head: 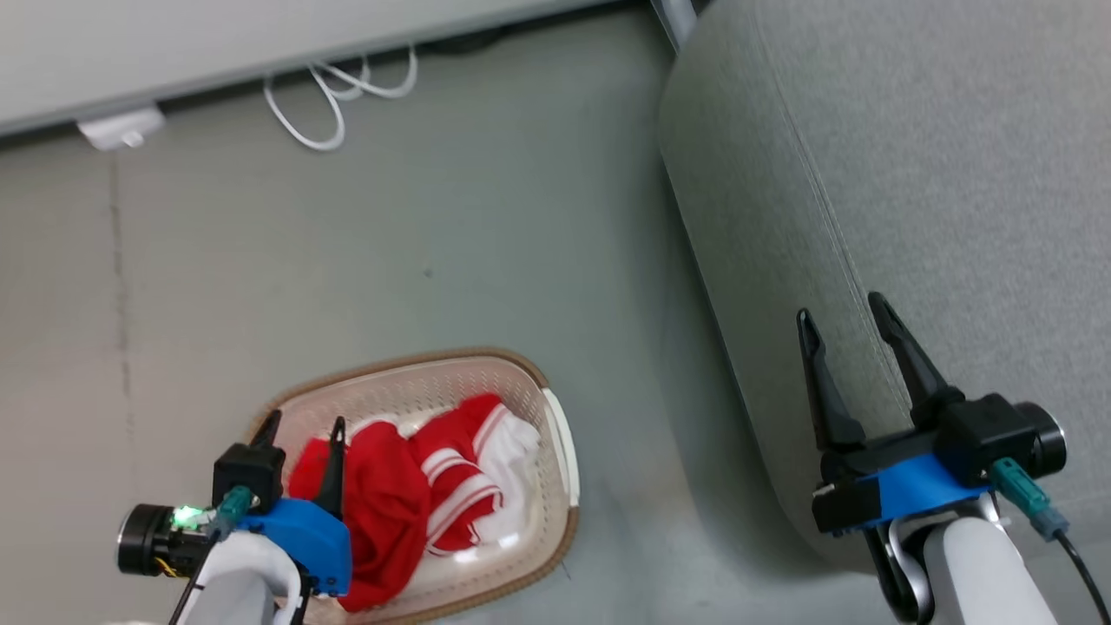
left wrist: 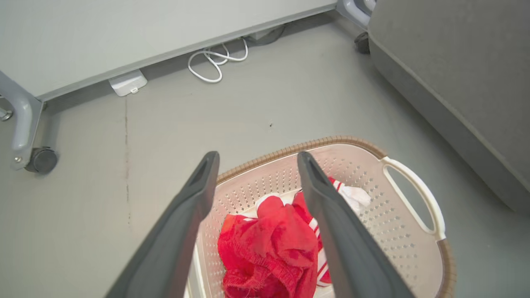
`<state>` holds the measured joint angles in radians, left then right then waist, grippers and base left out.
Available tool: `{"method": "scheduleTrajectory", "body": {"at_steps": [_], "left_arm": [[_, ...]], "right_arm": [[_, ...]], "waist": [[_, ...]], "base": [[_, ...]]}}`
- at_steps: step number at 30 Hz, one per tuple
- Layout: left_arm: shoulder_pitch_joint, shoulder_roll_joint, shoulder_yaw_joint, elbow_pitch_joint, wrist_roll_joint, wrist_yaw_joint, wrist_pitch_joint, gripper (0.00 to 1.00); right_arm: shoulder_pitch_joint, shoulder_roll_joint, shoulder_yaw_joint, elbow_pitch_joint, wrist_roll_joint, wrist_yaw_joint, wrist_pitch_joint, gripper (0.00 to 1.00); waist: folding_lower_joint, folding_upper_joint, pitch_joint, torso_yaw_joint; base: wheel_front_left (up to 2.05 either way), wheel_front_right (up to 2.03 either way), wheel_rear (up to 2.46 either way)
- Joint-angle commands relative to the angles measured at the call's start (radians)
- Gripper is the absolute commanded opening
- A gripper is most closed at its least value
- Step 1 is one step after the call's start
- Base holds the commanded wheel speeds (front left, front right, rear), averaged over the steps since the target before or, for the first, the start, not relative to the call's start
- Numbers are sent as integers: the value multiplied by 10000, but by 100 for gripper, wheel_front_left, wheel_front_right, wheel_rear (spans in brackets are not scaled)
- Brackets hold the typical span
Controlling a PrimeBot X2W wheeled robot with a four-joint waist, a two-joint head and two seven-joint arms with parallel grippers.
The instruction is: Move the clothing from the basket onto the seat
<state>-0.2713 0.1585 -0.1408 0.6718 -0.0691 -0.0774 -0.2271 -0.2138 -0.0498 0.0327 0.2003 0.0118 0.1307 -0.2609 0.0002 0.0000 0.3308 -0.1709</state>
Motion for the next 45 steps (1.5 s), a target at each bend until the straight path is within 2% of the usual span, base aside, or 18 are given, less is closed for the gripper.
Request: {"method": "scheduleTrajectory", "body": {"at_steps": [1,7,16,25,26,27,37,45], "left_arm": [[-455,191,-14,320,66,-15,179,100],[-1561,660,-382,1680,523,37,920,100],[-2691,1119,-604,2906,654,-35,1425,100],[-3325,1441,-533,3686,619,448,1891,100],[-3377,1444,-532,3736,592,490,1888,62],[-3417,1443,-544,3776,570,488,1882,0],[-3788,1382,-716,4241,361,170,1687,0],[-3953,976,-838,4646,76,-103,1167,0]], "right_arm": [[-348,-8,91,-139,121,3,-49,100],[-776,-5,279,-660,575,3,-54,100],[-1111,-6,802,-1149,1238,3,-53,100],[-1337,-6,1103,-1350,1598,1,-54,100],[-1335,-6,1115,-1338,1631,1,-54,100],[-1342,-6,1119,-1322,1672,1,-54,100],[-1467,-6,1101,-1196,1640,3,-55,100],[-1429,-11,860,-953,1345,1,-54,100]], "waist": [[-2,0,1420,-946],[-2,0,2832,-1378],[-2,0,4130,-1838],[-2,0,4791,-2157],[-2,0,4812,-2168],[-2,0,4826,-2177],[-2,0,4641,-2016],[-2,0,3786,-1327]], "base": [[0,0,0],[0,0,0],[0,0,0],[0,0,0],[0,0,0],[0,0,0],[0,0,0],[0,0,0]]}}
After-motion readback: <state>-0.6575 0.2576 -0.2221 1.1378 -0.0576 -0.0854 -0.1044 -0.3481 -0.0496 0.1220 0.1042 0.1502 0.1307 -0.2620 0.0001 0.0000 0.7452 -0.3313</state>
